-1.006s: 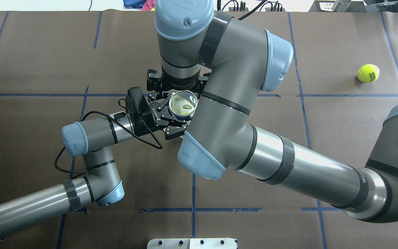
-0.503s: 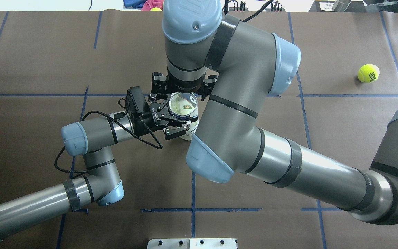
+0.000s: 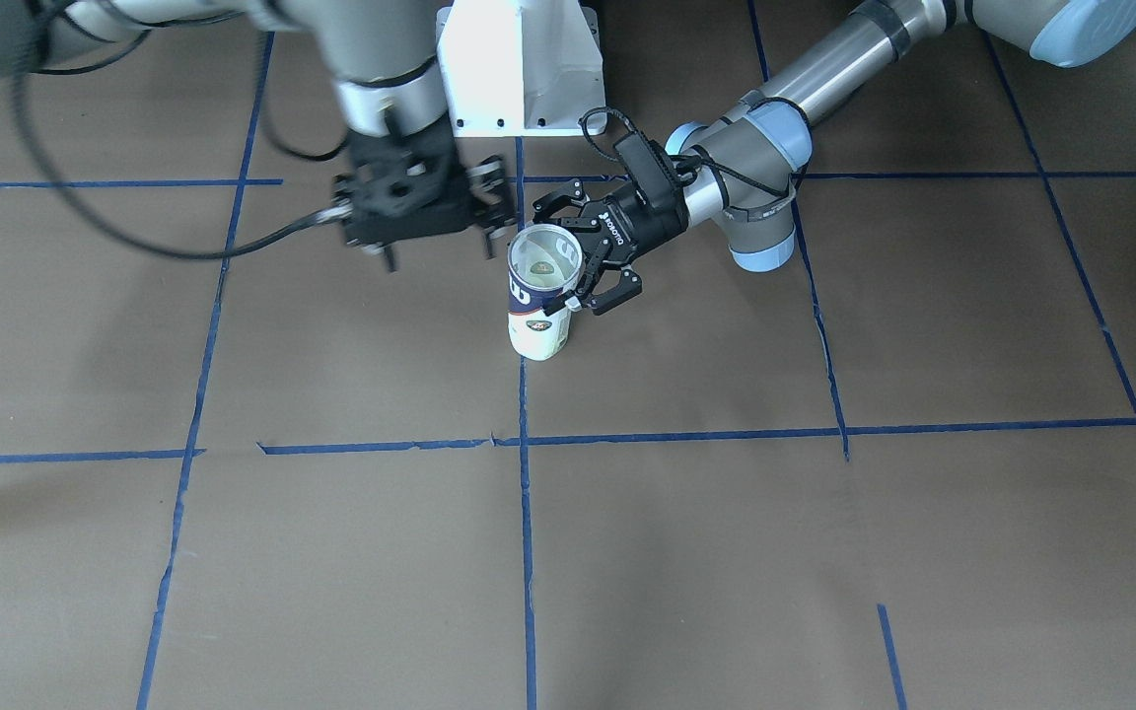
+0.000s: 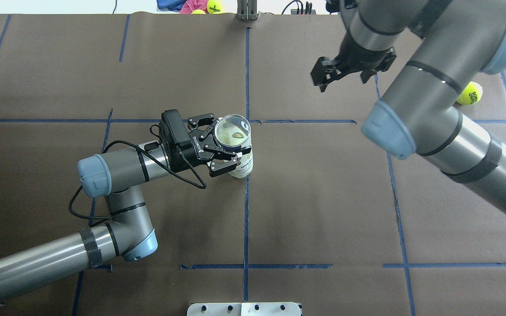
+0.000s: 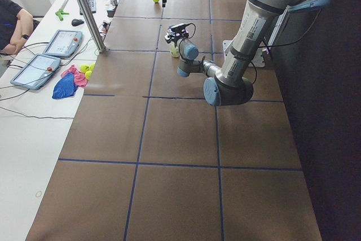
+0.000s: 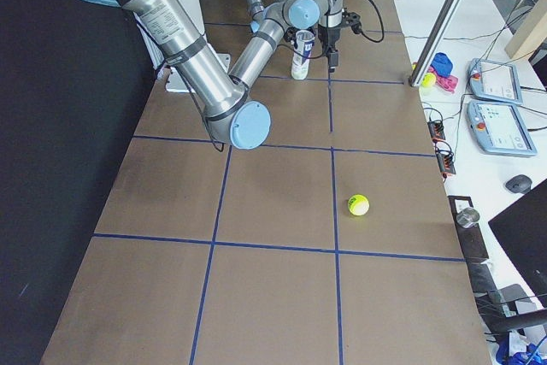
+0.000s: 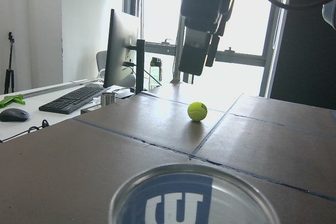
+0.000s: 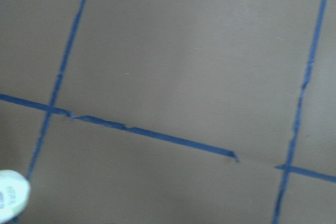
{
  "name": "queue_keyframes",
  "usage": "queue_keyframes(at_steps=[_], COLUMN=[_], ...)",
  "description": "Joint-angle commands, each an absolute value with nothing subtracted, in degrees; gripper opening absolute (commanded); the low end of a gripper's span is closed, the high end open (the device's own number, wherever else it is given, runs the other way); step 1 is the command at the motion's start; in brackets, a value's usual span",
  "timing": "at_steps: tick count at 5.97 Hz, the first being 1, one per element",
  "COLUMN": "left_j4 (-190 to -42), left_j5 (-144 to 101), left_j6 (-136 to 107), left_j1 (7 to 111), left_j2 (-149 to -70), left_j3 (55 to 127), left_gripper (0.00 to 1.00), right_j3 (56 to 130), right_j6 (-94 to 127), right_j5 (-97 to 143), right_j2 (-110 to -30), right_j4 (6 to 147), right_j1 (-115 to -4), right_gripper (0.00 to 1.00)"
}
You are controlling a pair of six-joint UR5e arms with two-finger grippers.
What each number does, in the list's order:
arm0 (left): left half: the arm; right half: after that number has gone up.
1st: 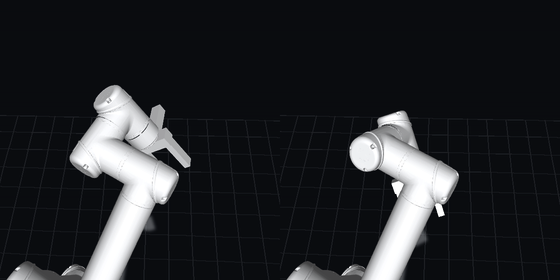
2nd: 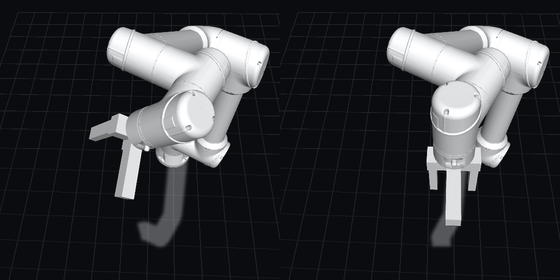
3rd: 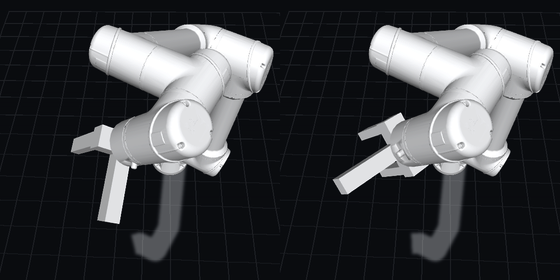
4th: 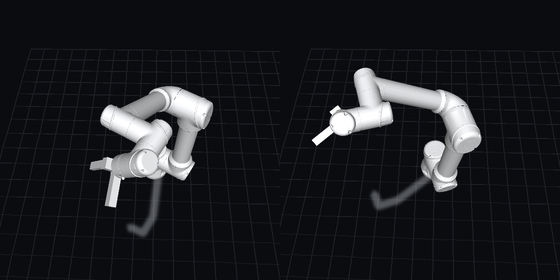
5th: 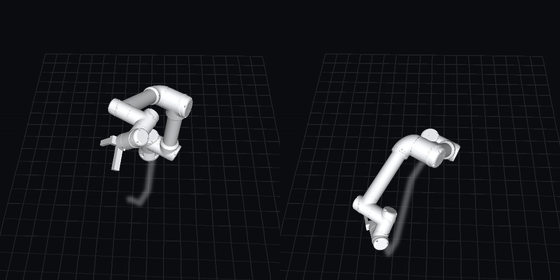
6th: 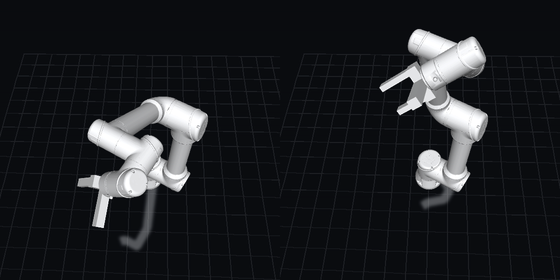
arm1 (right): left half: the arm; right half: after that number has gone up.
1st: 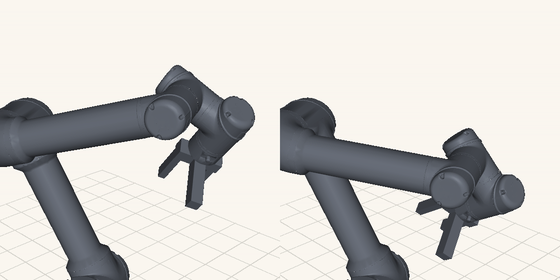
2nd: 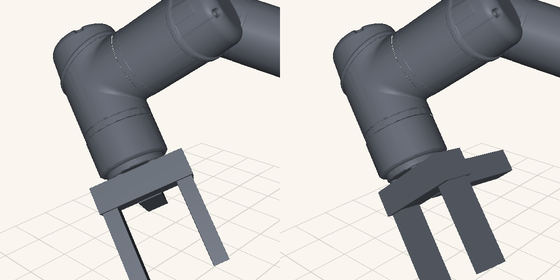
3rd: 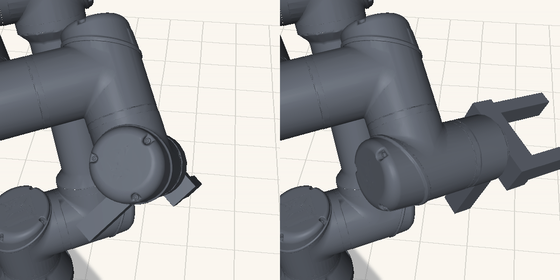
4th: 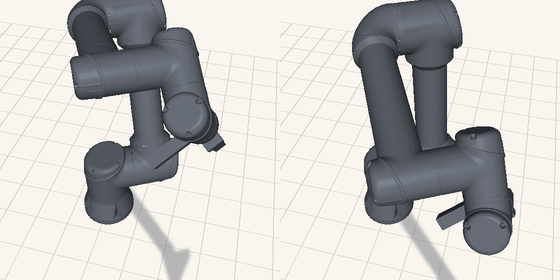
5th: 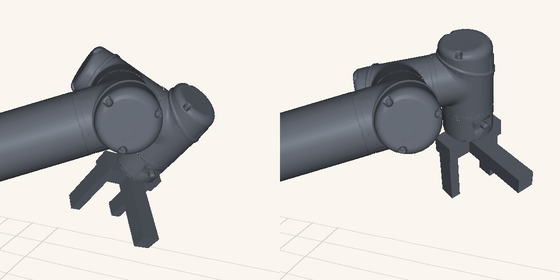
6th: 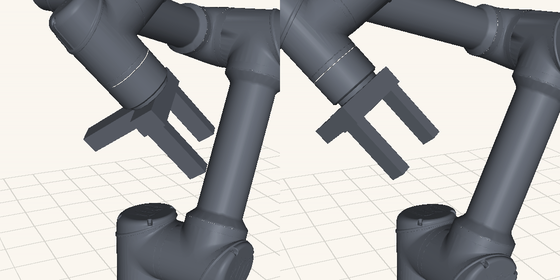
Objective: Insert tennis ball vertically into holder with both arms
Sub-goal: 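Move the right gripper away to the second tennis ball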
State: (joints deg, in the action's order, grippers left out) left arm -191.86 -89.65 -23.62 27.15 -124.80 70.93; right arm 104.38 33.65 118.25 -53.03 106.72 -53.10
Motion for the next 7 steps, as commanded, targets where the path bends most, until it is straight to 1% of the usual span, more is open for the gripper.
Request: queue_keyframes(at_steps=[1, 2, 3, 5, 6, 7], left_j4=[-191.87, -191.87, -191.87, -191.87, -191.87, -191.87], left_j5=[-89.65, -89.65, -89.65, -89.65, -89.65, -89.65], left_j6=[-23.55, -23.55, -23.55, -23.55, -23.55, -23.55], left_j1=[27.16, 27.16, 27.25, 27.33, 27.33, 27.33], left_j2=[-124.80, -124.80, -124.80, -124.80, -124.80, -124.80], left_j3=[70.93, 70.93, 70.93, 70.93, 70.84, 70.93], left_gripper=[0.82, 0.82, 0.82, 0.82, 0.82, 0.82], right_j3=[101.71, 96.73, 88.24, 72.76, 68.42, 67.51], right_j6=[13.80, 7.79, 3.56, -0.17, -0.26, -0.70], right_j5=[122.06, 124.60, 125.15, 125.07, 124.89, 124.46], right_j2=[-61.06, -65.09, -66.69, -67.50, -67.50, -67.85], right_j4=[106.09, 97.90, 87.82, 71.54, 67.28, 66.98], right_j1=[-63.24, -67.37, -69.94, -70.75, -70.58, -70.49], right_gripper=[1.00, 1.00, 1.00, 1.00, 1.00, 1.00])
